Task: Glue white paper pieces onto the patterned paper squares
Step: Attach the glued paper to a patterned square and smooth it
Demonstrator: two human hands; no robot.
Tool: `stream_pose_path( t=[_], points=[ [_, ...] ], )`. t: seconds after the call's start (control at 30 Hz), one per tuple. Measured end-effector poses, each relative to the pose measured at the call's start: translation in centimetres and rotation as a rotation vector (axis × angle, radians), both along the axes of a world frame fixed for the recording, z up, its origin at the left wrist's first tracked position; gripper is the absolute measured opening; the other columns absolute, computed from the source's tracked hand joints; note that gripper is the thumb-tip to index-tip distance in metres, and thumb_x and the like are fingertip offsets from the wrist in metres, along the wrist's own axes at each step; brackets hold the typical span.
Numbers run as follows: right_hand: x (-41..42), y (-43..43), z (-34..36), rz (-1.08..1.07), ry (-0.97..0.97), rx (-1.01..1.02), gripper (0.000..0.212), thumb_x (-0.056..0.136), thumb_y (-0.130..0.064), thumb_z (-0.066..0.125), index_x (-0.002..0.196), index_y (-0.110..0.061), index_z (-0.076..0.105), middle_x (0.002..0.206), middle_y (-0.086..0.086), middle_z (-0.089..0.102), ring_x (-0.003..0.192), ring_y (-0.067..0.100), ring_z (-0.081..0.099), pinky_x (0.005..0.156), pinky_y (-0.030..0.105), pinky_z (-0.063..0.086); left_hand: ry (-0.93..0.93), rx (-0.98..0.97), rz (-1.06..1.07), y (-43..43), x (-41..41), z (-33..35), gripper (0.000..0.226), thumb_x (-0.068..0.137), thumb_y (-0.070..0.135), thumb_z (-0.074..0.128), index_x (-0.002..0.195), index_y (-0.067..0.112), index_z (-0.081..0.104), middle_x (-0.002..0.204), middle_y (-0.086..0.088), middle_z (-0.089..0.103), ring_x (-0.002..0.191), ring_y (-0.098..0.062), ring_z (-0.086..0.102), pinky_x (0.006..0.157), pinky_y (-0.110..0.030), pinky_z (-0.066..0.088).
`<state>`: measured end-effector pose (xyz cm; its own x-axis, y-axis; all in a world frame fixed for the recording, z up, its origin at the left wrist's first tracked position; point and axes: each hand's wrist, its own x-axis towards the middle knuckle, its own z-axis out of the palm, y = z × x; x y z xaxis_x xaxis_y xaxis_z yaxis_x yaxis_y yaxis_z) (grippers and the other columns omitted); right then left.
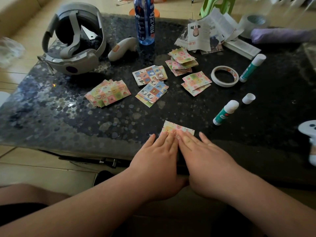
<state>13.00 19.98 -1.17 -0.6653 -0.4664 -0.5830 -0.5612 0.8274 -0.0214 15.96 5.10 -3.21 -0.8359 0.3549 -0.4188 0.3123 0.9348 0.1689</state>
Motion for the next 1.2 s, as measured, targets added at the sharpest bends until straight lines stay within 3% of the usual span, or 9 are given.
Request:
stream_pose_path(
  t=[0.17,0.3,0.4,0.5,0.6,0.87,1.0,1.1,1.2],
  points=[
    [-0.9,0.0,0.4,-0.058,-0.001,0.121,0.106,0.095,-0.051,0.056,0.160,-0.008,-0.015,0.168,0.012,-0.025,0.157,0.023,-0.018,0.127,0.051,-0.010,0.021,-0.026,-0.003,0.0,0.1,-0.1,0.104,0.090,0.082,0.025,0.158,0.016,-0.015,0.167,-0.001,-0.020,0.153,-0.017,-0.022,0.126,-0.047,-0.006],
    [-0.6,-1.1,0.1,-0.081,0.017,0.169,0.101,0.097,-0.045,0.052,0.159,-0.004,-0.016,0.167,0.016,-0.024,0.157,0.028,-0.017,0.125,0.052,-0.013,0.092,0.029,-0.061,0.4,0.0,-1.3,0.103,0.087,0.076,0.025,0.159,0.014,-0.015,0.168,-0.005,-0.020,0.152,-0.021,-0.027,0.123,-0.048,-0.016],
    [-0.7,-1.2,0.2,-0.076,0.007,0.172,0.098,0.098,-0.042,0.051,0.159,-0.004,-0.016,0.167,0.017,-0.023,0.157,0.029,-0.017,0.126,0.053,-0.011,0.112,0.047,-0.116,0.5,-0.2,-2.3,0.110,0.081,0.078,0.022,0.159,0.010,-0.014,0.167,-0.008,-0.021,0.151,-0.023,-0.028,0.125,-0.049,-0.012],
    [-0.6,-1.1,0.2,-0.087,0.005,0.160,0.101,0.096,-0.041,0.054,0.159,-0.004,-0.017,0.167,0.016,-0.025,0.157,0.029,-0.018,0.126,0.053,-0.010,0.154,0.025,-0.107,0.2,-0.4,-2.6,0.110,0.081,0.080,0.020,0.159,0.010,-0.014,0.167,-0.009,-0.022,0.151,-0.024,-0.028,0.125,-0.047,-0.010],
    [-0.5,-1.0,0.3,-0.091,-0.001,0.157,0.101,0.097,-0.042,0.054,0.159,-0.005,-0.016,0.167,0.015,-0.026,0.156,0.027,-0.019,0.126,0.051,-0.010,0.169,-0.008,-0.034,-0.5,-1.4,-2.6,0.110,0.087,0.082,0.029,0.159,0.013,-0.017,0.166,-0.007,-0.025,0.151,-0.022,-0.028,0.125,-0.045,-0.012],
    [-0.9,-0.2,0.5,-0.090,-0.033,0.110,0.098,0.098,-0.040,0.052,0.160,-0.006,-0.016,0.167,0.012,-0.026,0.156,0.025,-0.019,0.127,0.052,-0.008,0.162,-0.095,0.094,-1.3,-1.4,-2.6,0.130,0.072,0.098,0.027,0.157,0.013,-0.023,0.163,-0.004,-0.034,0.149,-0.020,-0.033,0.125,-0.047,-0.014],
    [-0.9,-0.7,-0.1,-0.084,0.026,0.049,0.099,0.097,-0.041,0.054,0.160,-0.004,-0.013,0.168,0.015,-0.023,0.157,0.028,-0.018,0.127,0.050,-0.009,0.138,-0.135,0.093,-1.0,-1.4,-2.4,0.128,0.071,0.096,0.021,0.155,0.012,-0.027,0.161,-0.006,-0.036,0.149,-0.023,-0.034,0.124,-0.050,-0.013],
    [-0.3,-1.5,-0.8,-0.046,0.068,-0.075,0.100,0.097,-0.036,0.052,0.157,-0.004,-0.022,0.166,0.015,-0.029,0.154,0.026,-0.025,0.127,0.046,-0.011,0.115,-0.130,0.091,-0.8,-1.1,-2.4,0.121,0.072,0.088,0.017,0.154,0.012,-0.030,0.161,-0.007,-0.037,0.148,-0.025,-0.036,0.124,-0.051,-0.011],
    [0.0,-1.8,-1.4,-0.014,0.049,-0.074,0.102,0.098,-0.038,0.050,0.156,-0.005,-0.026,0.164,0.013,-0.035,0.152,0.025,-0.031,0.127,0.045,-0.012,0.107,-0.125,0.079,-1.0,-1.2,-2.4,0.118,0.072,0.086,0.016,0.153,0.013,-0.030,0.161,-0.006,-0.038,0.147,-0.025,-0.036,0.124,-0.052,-0.010]
  ],
)
